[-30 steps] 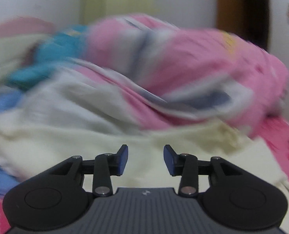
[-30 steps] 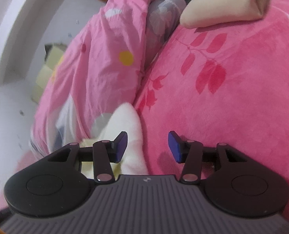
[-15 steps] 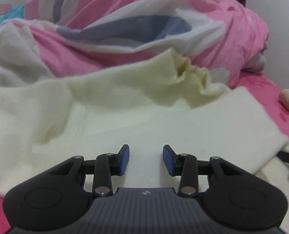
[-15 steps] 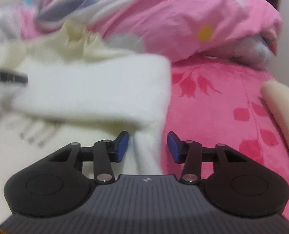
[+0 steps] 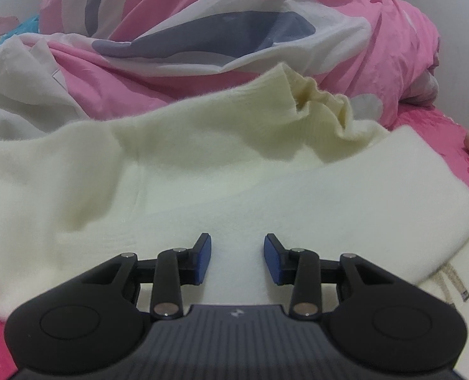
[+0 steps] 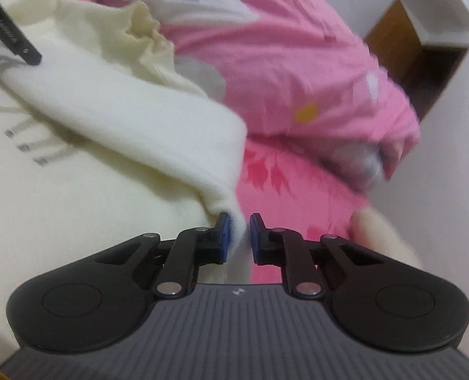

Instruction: Fold clothes

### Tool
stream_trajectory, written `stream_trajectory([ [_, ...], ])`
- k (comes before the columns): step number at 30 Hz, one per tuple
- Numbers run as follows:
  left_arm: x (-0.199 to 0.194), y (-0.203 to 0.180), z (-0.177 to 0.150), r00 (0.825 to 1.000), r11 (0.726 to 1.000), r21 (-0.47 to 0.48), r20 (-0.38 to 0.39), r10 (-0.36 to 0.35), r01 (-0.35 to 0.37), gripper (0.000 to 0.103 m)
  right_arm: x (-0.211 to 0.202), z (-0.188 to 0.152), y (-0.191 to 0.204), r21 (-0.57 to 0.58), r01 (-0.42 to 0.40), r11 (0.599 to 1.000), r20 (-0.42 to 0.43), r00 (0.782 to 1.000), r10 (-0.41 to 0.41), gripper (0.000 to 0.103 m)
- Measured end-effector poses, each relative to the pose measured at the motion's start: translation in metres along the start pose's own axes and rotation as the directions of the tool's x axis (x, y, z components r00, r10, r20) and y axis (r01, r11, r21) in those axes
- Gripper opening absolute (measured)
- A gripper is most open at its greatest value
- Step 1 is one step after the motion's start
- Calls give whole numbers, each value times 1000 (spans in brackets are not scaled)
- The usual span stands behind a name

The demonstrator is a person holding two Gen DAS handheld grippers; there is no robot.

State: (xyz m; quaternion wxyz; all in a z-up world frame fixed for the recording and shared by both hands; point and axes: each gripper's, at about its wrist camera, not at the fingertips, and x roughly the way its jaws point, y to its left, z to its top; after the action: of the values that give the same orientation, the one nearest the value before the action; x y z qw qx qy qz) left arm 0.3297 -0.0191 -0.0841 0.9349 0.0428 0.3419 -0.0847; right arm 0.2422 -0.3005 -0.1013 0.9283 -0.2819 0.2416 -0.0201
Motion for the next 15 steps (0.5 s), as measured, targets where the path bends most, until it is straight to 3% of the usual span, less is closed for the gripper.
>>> stream_trajectory([
  [4, -2, 0, -2, 1000, 1000, 17, 1, 3, -3, 39, -9, -4, -9, 82, 3, 997, 40, 999, -6, 10],
  [8, -5, -2, -2, 1000, 999, 31, 5, 6, -6, 39, 14, -23, -24, 220, -102, 970, -30, 993, 112, 10],
  [10, -10, 0, 0, 1000, 1000, 12, 13, -5, 4, 39, 12, -24, -37, 272, -140, 952, -21, 988, 151, 15],
  [12, -15, 2, 1, 999, 1000, -7, 34, -22, 22, 39, 9, -28, -49, 315, -174, 933, -32, 981, 194, 31],
  [15, -15, -3, 0, 999, 999, 15, 34, -38, 38, 39, -4, -32, -72, 388, -222, 894, -28, 967, 253, 43],
])
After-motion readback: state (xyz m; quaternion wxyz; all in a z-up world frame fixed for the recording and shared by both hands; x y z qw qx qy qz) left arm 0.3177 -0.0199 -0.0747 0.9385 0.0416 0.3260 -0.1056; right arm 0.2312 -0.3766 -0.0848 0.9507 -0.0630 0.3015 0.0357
